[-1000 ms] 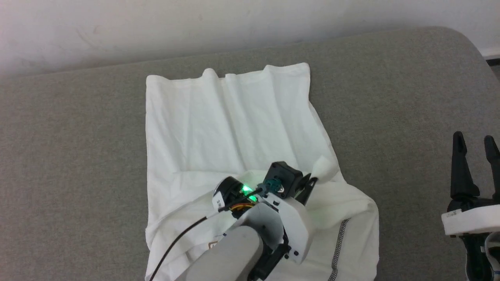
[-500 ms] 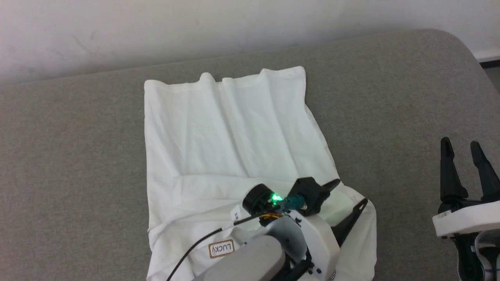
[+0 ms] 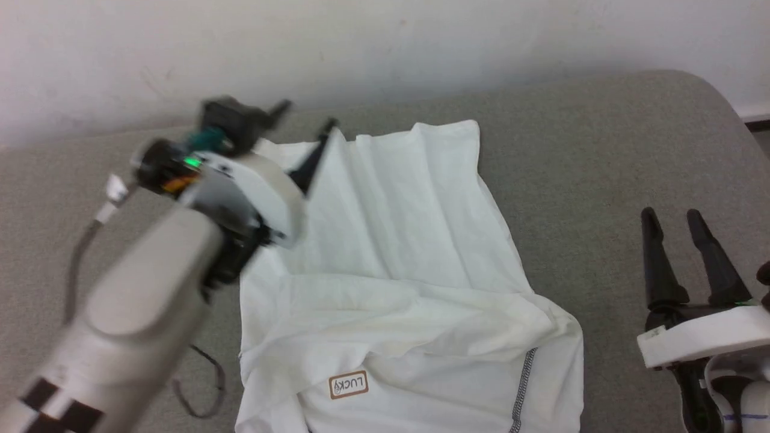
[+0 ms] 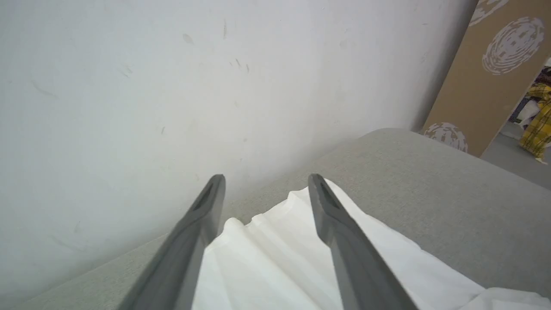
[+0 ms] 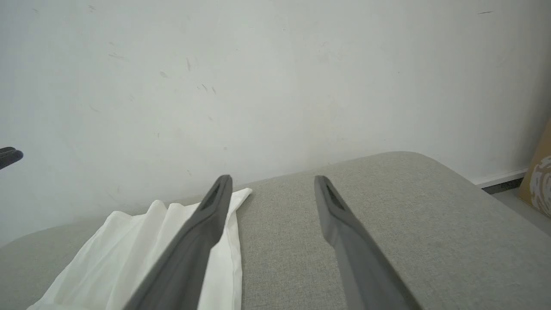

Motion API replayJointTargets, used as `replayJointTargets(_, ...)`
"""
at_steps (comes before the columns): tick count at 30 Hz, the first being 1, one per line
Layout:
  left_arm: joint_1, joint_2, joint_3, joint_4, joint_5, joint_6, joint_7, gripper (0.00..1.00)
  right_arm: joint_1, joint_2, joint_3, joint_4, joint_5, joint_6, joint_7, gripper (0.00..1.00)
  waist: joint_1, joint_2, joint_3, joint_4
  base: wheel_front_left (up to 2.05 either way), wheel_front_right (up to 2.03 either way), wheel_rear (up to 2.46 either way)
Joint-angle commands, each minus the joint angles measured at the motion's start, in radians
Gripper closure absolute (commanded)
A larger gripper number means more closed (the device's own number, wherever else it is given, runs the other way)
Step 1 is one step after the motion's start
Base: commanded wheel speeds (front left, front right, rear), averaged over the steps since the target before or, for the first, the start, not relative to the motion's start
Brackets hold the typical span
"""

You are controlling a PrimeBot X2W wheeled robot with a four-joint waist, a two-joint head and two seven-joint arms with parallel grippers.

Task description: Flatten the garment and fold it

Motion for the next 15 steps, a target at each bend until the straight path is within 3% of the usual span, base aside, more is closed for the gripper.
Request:
replayJointTargets(1,-0.041,0.053,0.017,0.029,-0.002,-0.021,0.033,0.0,0.002,0.003,0.015,-0.007,0.013,-0.001,-0.004,0.0,0.0001,0.0,0.072,-0.061,0.0,0.0,0.0)
replayJointTargets(6,-0.132,0.15,0.029,0.146,-0.058,-0.103,0.216,0.0,-0.016,0.003,0.05,-0.01,0.019,-0.001,-0.03,0.0,0.0001,0.0,0.167,-0.113,0.0,0.0,0.0)
replayJointTargets(9,-0.197,0.202,0.027,0.212,-0.053,-0.117,0.302,0.0,-0.035,0.003,0.076,-0.002,0.031,-0.001,-0.05,0.0,0.0001,0.0,0.221,-0.144,0.0,0.0,0.0)
replayJointTargets(15,-0.284,0.24,0.022,0.307,-0.059,-0.138,0.411,0.0,-0.063,0.003,0.103,0.009,0.038,-0.001,-0.073,0.0,0.0001,0.0,0.295,-0.177,0.0,0.0,0.0)
